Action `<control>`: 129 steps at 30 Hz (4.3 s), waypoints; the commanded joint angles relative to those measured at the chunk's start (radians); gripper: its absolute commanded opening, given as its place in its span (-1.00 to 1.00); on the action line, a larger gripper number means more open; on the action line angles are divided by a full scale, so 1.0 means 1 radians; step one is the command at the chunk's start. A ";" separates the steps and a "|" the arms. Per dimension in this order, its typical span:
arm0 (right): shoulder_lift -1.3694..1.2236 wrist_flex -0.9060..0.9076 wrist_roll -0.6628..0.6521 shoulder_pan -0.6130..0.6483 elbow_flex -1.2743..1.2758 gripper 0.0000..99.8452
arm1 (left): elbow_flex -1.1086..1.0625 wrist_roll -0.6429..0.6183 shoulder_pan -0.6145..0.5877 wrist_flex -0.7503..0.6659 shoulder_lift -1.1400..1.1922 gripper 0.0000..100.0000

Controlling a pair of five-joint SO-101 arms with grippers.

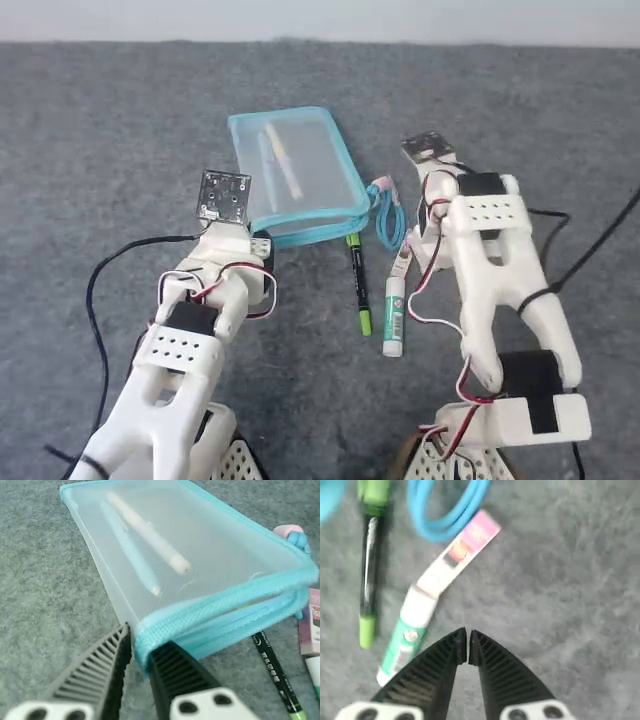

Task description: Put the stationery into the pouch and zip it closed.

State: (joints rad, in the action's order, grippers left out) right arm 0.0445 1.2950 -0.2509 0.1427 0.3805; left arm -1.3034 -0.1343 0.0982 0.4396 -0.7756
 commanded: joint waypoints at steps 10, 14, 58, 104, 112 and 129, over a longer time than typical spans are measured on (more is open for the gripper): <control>0.058 -0.259 0.384 0.145 0.018 -0.64 | 0.010 -0.005 -0.005 -0.006 -0.008 -0.98; -0.039 -0.292 0.433 0.147 0.018 -0.67 | 0.010 -0.005 0.000 -0.006 -0.006 -0.98; 0.137 -0.282 0.000 -0.091 0.333 -0.69 | 0.008 -0.005 -0.005 -0.002 -0.011 -0.98; 0.568 0.185 -0.118 0.394 0.098 -0.99 | 0.008 -0.005 -0.005 -0.005 -0.003 -0.98; 0.188 0.240 -0.089 0.398 -0.212 -0.99 | 0.008 -0.005 -0.003 -0.005 -0.005 -0.98; -0.274 0.372 0.169 0.390 -0.763 -0.98 | 0.008 0.058 0.005 -0.002 -0.009 -0.98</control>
State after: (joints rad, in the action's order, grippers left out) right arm -0.2133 1.6418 -0.1389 0.5386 -0.2424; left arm -1.3034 -0.1005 0.0982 0.4396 -0.7756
